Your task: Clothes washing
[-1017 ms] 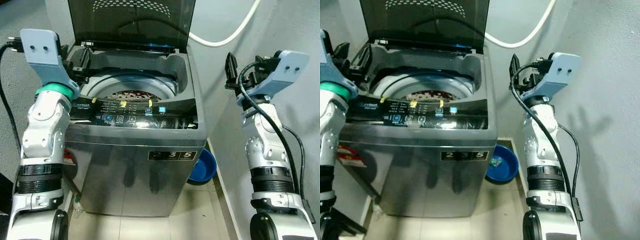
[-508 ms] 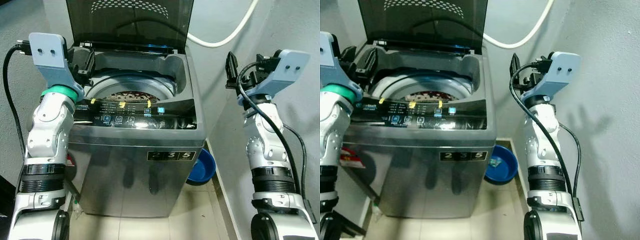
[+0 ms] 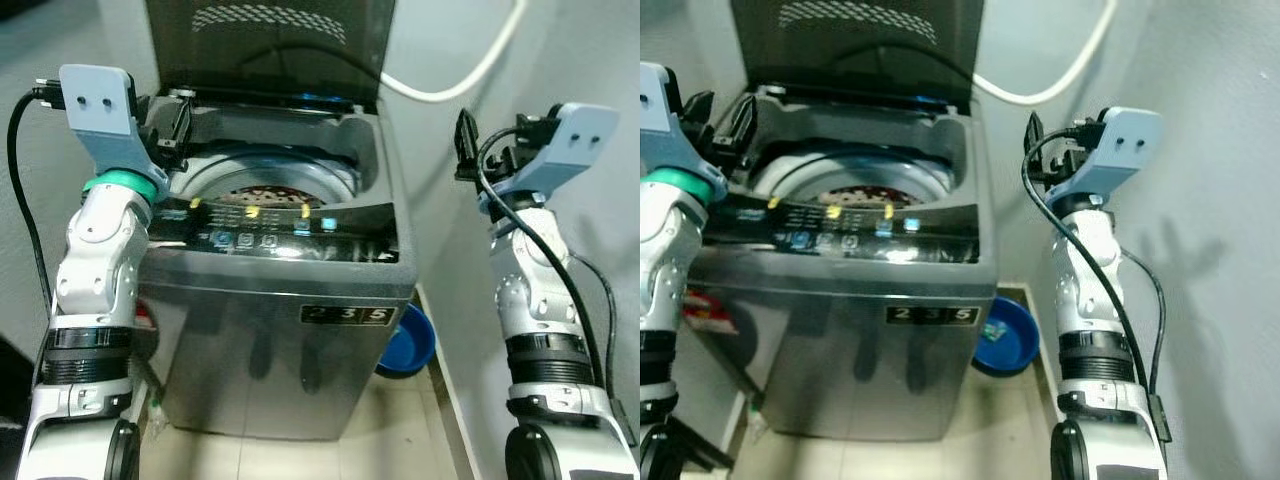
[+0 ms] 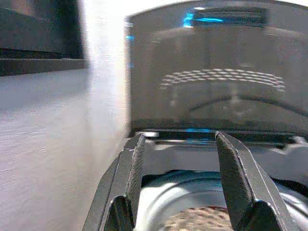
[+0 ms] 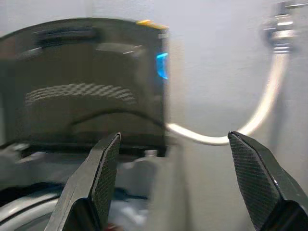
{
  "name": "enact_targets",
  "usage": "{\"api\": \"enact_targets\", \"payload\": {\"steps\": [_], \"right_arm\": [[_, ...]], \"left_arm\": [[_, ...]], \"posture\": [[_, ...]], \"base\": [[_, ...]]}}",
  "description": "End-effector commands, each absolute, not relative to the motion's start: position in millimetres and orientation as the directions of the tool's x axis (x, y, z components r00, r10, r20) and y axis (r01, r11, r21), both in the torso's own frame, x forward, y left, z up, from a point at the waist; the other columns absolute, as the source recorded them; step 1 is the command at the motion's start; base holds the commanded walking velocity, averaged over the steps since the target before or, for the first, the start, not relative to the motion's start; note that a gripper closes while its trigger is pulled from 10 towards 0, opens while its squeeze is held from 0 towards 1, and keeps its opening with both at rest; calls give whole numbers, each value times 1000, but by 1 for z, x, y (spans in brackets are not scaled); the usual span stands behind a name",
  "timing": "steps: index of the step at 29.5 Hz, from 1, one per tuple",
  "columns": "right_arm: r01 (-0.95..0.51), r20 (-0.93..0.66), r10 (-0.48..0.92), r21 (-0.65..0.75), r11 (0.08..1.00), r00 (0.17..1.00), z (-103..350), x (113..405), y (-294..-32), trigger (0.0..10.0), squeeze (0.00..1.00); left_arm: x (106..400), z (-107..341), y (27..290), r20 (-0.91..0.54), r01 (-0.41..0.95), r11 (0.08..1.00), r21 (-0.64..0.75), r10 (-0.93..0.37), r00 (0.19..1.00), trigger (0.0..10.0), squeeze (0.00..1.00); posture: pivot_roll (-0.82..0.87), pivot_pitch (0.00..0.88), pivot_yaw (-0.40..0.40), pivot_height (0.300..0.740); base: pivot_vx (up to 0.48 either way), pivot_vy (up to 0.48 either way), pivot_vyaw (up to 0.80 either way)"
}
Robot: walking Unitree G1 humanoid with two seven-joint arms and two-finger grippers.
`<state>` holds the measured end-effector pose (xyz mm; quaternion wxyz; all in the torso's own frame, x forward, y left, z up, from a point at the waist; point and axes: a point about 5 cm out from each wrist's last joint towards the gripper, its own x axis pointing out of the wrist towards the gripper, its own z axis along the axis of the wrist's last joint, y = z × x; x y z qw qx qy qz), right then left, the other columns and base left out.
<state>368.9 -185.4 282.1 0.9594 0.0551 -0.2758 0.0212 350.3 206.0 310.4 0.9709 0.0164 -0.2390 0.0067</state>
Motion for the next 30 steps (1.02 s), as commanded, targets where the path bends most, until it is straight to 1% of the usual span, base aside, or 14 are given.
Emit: {"api": "enact_targets", "payload": {"steps": [1, 12, 16, 18, 20, 23, 25, 27, 30], "right_arm": [[-69, 528, 7, 97, 993, 849, 281, 370, -186, 10000, 0], [-81, 523, 25, 84, 993, 852, 279, 370, -182, 10000, 0], [-82, 520, 12, 112, 990, 854, 279, 370, -182, 10000, 0], [-80, 519, 11, 111, 991, 855, 279, 370, -183, 10000, 0], [-71, 510, 24, 72, 995, 860, 276, 370, -183, 10000, 0], [-65, 506, 27, 58, 996, 862, 274, 370, -183, 10000, 0], [-50, 474, 29, 32, 998, 880, 257, 367, -184, 10000, 0], [-50, 474, 29, 32, 998, 880, 257, 367, -184, 10000, 0], [-31, 447, 13, 33, 999, 895, 242, 362, -189, 10000, 0]], "left_arm": [[347, 312, 207, 476, -32, 999, 37, 11, 879, 10000, 0], [348, 313, 206, 475, -33, 999, 38, 11, 880, 10000, 0], [349, 312, 206, 473, -31, 999, 38, 9, 881, 10000, 0], [349, 312, 206, 472, -31, 999, 38, 9, 881, 10000, 0], [349, 310, 206, 468, -31, 999, 40, 9, 884, 10000, 0], [349, 310, 206, 466, -31, 999, 41, 8, 885, 10000, 0], [346, 300, 205, 444, -24, 997, 67, -9, 896, 10000, 0], [346, 300, 205, 444, -24, 997, 67, -9, 896, 10000, 0], [342, 289, 204, 414, -20, 995, 95, -21, 910, 10000, 0]], "posture": [[90, 5, -17, 740], [87, 17, -14, 740], [83, 18, -10, 740], [82, 17, -9, 740], [83, 16, -6, 740], [83, 16, -6, 740], [84, 13, 2, 740], [84, 13, 2, 740], [81, 16, 10, 740]], "base": [[0, 0, 781], [0, 0, 781], [0, 0, 756], [0, 0, 0], [0, 0, 788], [0, 0, 788], [0, 0, 788], [0, 0, 788], [0, 0, 788]]}}
